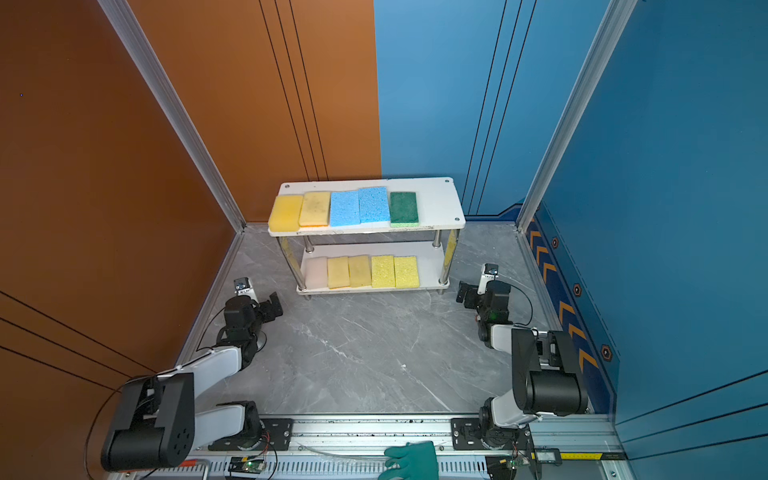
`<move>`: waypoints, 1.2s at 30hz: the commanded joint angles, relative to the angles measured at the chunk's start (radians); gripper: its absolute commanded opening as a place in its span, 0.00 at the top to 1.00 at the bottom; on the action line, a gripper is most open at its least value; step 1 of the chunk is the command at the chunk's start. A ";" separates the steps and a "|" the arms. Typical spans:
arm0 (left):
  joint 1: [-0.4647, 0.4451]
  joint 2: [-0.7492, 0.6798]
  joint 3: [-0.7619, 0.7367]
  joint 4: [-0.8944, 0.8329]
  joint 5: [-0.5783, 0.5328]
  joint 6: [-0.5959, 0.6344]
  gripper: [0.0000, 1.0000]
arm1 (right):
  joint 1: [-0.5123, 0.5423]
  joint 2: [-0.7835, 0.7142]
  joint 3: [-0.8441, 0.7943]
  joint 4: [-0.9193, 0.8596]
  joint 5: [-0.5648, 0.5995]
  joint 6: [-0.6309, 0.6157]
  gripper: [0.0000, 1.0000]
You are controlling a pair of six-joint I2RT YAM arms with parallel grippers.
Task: Place and organize the cleaning sponges onto the shelf
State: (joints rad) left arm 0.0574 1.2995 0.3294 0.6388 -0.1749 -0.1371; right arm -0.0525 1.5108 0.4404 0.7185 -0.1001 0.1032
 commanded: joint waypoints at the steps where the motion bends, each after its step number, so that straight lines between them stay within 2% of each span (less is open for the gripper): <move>1: -0.012 0.104 0.017 0.191 0.080 0.065 0.02 | 0.020 0.005 -0.090 0.204 0.023 -0.038 0.01; 3: -0.011 0.174 0.005 0.272 0.127 0.080 0.02 | 0.023 0.046 -0.126 0.327 0.031 -0.033 0.00; 6: -0.009 0.258 -0.018 0.409 0.163 0.090 0.02 | 0.024 0.032 -0.131 0.308 0.018 -0.042 0.00; 10: -0.006 0.266 0.005 0.377 0.161 0.089 0.02 | 0.026 0.039 -0.103 0.267 0.013 -0.047 0.00; 12: -0.010 0.266 0.003 0.377 0.154 0.090 0.02 | 0.030 0.036 -0.075 0.209 0.036 -0.044 0.00; 19: -0.010 0.266 0.011 0.366 0.178 0.100 0.02 | 0.054 0.035 -0.068 0.190 0.127 -0.040 0.00; 27: -0.021 0.268 0.032 0.331 0.208 0.124 0.02 | 0.062 0.034 -0.068 0.191 0.142 -0.046 0.00; 36: -0.049 0.267 0.056 0.279 0.156 0.141 0.02 | 0.061 0.035 -0.068 0.190 0.141 -0.045 0.00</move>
State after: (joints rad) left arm 0.0116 1.5673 0.3717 0.9428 0.0013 -0.0143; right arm 0.0021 1.5387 0.3565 0.9260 0.0139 0.0738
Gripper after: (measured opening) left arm 0.979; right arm 0.997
